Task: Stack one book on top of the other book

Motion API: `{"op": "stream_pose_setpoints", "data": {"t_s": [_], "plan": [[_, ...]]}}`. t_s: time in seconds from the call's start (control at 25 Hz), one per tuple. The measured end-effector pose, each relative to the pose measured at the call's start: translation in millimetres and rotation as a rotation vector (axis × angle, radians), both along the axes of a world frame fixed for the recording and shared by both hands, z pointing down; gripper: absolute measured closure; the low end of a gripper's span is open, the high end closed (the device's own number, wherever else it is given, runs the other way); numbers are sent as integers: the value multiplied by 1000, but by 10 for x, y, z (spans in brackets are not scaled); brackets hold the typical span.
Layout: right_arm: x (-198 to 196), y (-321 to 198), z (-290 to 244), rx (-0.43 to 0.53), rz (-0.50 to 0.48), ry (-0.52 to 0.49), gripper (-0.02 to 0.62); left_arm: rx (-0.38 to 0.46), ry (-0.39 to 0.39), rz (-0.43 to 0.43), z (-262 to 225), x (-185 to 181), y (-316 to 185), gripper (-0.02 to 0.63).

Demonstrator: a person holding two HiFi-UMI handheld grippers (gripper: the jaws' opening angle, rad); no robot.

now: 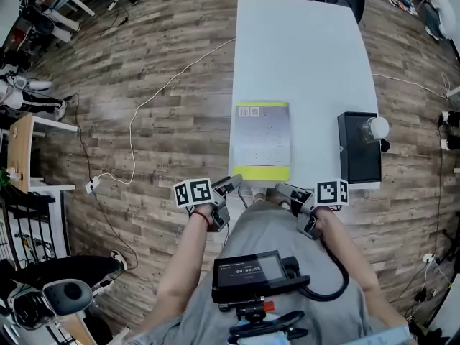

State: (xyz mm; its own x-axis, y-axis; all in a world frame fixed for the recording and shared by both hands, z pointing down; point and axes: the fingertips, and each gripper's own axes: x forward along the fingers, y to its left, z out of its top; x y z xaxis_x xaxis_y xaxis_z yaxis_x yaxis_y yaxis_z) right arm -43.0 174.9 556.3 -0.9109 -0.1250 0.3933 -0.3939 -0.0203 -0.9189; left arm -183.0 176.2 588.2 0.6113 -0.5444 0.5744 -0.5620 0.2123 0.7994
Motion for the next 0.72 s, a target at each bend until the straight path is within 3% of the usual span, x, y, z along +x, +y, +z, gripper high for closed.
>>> {"op": "stream_pose_setpoints", "data": {"t_s": [0.12, 0.24, 0.52, 0.72], "plan": [[33, -116, -210, 167, 6, -22, 416, 66, -76, 47, -179, -11, -7, 371], [10, -243, -427, 351, -15, -20, 416, 182, -154, 119, -410, 80, -84, 371], [-149, -451, -979, 801, -99, 19, 416, 499, -232, 211, -961, 454, -373, 371], [-213, -359, -1346, 1149, -168, 85, 414, 792, -288, 253, -1465, 671, -416, 373]]}}
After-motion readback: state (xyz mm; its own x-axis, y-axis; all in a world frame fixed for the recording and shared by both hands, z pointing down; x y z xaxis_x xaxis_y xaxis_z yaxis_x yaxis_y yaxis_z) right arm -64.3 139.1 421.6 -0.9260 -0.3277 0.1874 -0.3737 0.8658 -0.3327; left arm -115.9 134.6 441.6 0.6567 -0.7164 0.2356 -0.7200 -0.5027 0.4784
